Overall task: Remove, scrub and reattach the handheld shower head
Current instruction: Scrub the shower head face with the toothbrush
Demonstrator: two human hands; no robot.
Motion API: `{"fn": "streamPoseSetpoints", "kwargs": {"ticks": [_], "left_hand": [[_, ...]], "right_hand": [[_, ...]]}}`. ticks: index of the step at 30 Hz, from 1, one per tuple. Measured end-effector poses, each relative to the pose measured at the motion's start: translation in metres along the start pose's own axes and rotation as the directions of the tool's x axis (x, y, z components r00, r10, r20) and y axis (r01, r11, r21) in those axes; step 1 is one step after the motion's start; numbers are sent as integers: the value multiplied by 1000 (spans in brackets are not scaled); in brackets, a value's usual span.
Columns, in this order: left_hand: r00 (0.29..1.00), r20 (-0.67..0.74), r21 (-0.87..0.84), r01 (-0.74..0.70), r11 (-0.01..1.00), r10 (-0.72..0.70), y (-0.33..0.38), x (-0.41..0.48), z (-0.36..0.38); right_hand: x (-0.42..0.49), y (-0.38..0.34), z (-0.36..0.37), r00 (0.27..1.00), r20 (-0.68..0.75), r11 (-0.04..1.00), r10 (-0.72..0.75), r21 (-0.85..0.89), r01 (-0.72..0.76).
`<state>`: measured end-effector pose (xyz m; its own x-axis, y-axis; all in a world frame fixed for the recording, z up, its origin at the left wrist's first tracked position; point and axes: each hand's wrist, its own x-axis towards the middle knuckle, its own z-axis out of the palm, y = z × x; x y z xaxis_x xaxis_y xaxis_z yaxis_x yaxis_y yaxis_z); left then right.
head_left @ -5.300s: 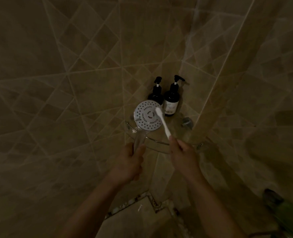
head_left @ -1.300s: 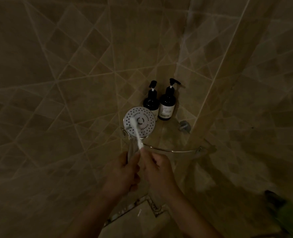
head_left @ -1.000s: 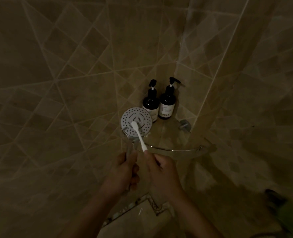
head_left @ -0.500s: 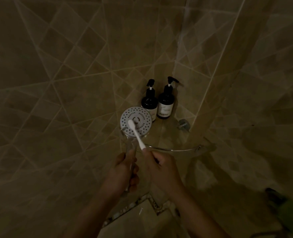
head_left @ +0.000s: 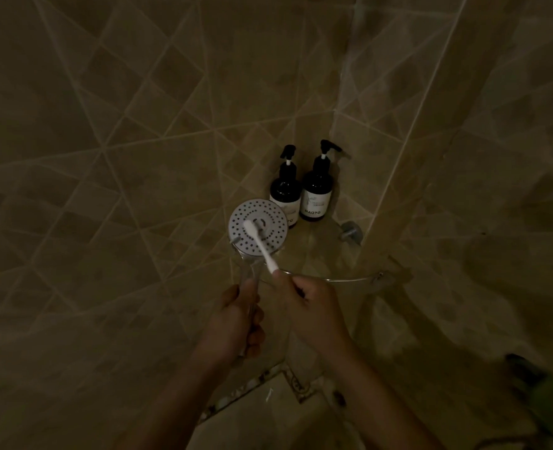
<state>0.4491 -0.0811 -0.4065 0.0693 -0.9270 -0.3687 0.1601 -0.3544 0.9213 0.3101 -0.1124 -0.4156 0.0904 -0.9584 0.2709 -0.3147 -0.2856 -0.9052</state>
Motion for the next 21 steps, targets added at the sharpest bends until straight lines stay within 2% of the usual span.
{"fn": "streamPoseSetpoints", "kwargs": {"ticks": [2, 5, 8, 11, 14, 17, 21], "left_hand": [[1000, 3, 4, -5, 1000, 5, 0, 1, -1], [1000, -15, 7, -8, 1000, 8, -1, 1, -2], [1000, -16, 11, -9, 1000, 9, -3, 2, -2], [1000, -24, -20, -11, 1000, 10, -4, 1, -3], [1000, -16, -16, -16, 1000, 15, -5, 0, -2], [999, -38, -20, -4, 1000, 3, -7, 0, -1], [1000, -30, -17, 3, 1000, -3, -6, 2, 3]], "right_hand": [[2, 0, -4, 999, -35, 999, 36, 25, -35], [3, -2, -4, 999, 39, 1000, 16, 6, -16], [4, 0, -5, 997, -16, 997, 73, 35, -73], [2, 1, -6, 998, 63, 1000, 29, -1, -29], [3, 2, -10, 994, 21, 994, 105, 33, -106], [2, 3, -14, 989, 94, 993, 116, 20, -118], [4, 4, -21, 990, 8, 990, 138, 21, -138]]}}
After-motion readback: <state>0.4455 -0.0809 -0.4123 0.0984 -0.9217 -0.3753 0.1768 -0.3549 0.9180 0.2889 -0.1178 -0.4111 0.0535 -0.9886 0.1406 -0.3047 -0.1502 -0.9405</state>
